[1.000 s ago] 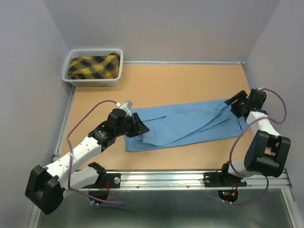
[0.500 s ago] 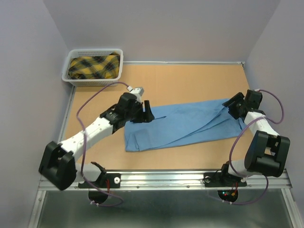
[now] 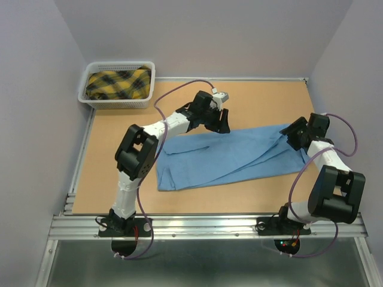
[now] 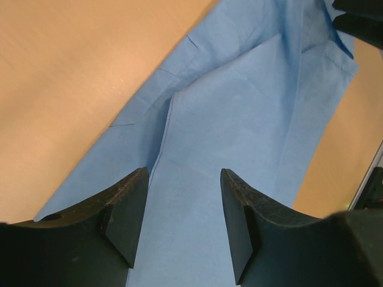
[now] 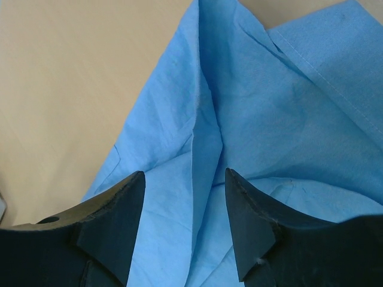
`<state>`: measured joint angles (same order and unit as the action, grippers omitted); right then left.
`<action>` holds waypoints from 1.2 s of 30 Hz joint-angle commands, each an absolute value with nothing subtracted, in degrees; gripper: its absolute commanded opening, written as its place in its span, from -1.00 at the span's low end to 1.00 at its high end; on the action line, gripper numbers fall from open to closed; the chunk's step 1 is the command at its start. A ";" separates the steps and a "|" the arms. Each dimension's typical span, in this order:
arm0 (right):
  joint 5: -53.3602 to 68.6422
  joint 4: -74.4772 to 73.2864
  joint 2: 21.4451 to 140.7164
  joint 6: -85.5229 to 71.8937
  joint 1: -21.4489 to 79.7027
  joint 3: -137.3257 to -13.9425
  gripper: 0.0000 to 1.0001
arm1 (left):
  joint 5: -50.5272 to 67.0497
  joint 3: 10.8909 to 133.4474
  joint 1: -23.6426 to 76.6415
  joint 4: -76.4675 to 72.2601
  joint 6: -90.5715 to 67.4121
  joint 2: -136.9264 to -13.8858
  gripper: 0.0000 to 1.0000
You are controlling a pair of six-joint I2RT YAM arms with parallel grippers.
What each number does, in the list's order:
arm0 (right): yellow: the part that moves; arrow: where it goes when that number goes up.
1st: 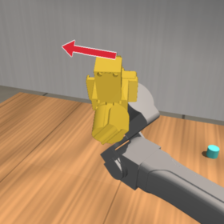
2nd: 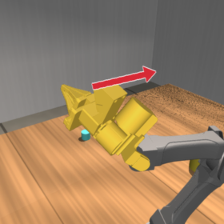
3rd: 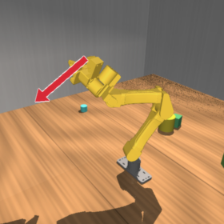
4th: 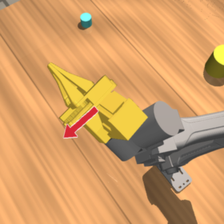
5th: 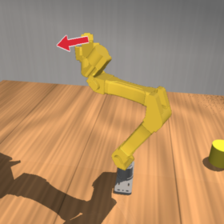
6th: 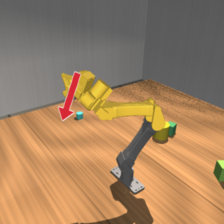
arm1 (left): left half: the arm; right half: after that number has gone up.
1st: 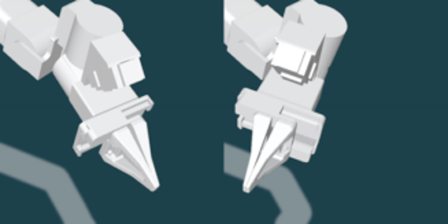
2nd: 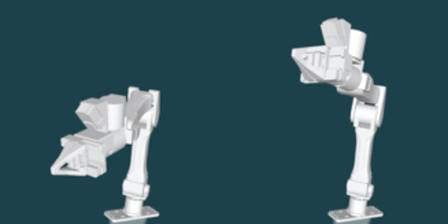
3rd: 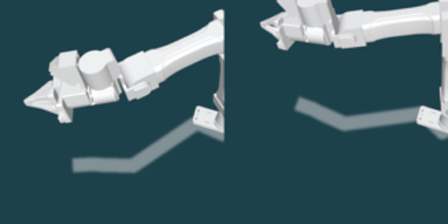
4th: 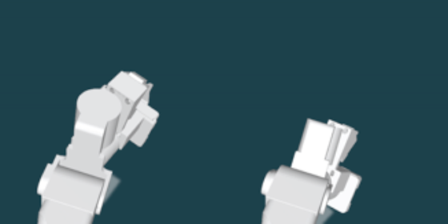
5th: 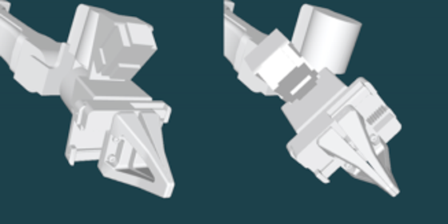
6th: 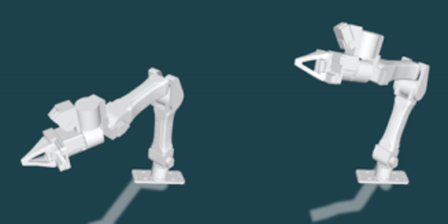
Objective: Fold and stack the long sleeve shirts
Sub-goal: Fold the shirt
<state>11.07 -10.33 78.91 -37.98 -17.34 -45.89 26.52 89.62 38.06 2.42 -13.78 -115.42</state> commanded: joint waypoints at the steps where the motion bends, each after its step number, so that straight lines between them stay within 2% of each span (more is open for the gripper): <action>1: 9.40 -10.55 79.54 -38.32 -16.35 -44.82 0.22 | 30.67 95.00 39.81 1.94 -13.97 -119.43 0.20; 9: 8.97 -10.55 82.61 -37.71 -15.56 -45.88 0.20 | 30.59 99.67 40.87 0.35 -15.64 -126.64 0.18; 16: 8.44 -10.55 84.02 -37.00 -15.03 -46.23 0.17 | 24.71 100.72 40.78 -0.97 -13.54 -126.12 0.20; 22: 8.35 -10.46 84.29 -37.09 -14.94 -47.28 0.16 | 27.42 104.33 40.96 1.76 -13.71 -129.72 0.18; 31: 8.70 -10.46 86.75 -37.00 -14.50 -48.60 0.15 | 29.18 105.03 41.13 1.58 -15.03 -130.96 0.01; 36: 8.53 -10.37 86.84 -37.00 -14.41 -49.04 0.13 | 27.07 106.26 41.13 2.28 -15.21 -131.75 0.06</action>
